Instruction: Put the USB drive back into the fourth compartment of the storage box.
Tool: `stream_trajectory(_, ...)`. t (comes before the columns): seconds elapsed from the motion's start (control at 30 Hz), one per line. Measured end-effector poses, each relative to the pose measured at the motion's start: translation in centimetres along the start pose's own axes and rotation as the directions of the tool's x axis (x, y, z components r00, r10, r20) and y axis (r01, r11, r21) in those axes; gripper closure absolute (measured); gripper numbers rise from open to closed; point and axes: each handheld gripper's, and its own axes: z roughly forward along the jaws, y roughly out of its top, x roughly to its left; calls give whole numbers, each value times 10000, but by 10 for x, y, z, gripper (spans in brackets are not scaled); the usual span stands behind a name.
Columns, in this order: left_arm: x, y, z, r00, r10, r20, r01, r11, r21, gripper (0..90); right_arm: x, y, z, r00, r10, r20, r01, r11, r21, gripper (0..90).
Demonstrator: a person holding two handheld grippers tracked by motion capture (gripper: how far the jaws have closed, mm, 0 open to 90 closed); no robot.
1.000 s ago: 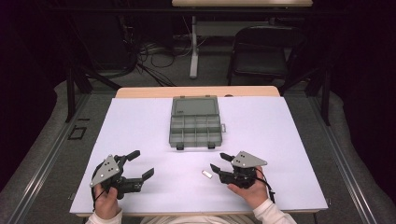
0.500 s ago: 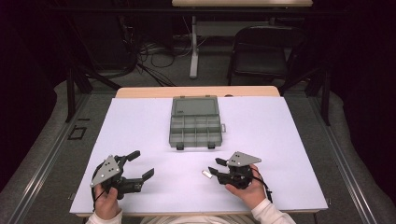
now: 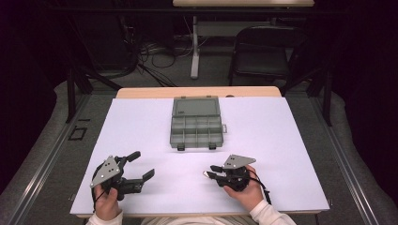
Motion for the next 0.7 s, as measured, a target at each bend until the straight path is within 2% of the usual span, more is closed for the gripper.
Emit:
stream_trajectory(0.13,1,0,-1,10000,-40,-57,40,10000,16,157,1,0,3,10000,-17,-54,18,9999,146,760)
stream_trajectory(0.27,1,-1,-1,10000,-79,-50,79,10000,-21,157,3,0,6,9999,-70,-74,73,9994,346,768)
stream_trajectory(0.4,2,-1,0,9999,-87,-59,87,10000,-14,157,1,0,11,10000,75,-15,-74,9981,613,768)
stream_trajectory(0.7,2,-1,0,9999,-135,-85,136,9999,34,157,-3,-1,12,9995,306,-11,-305,9973,675,761)
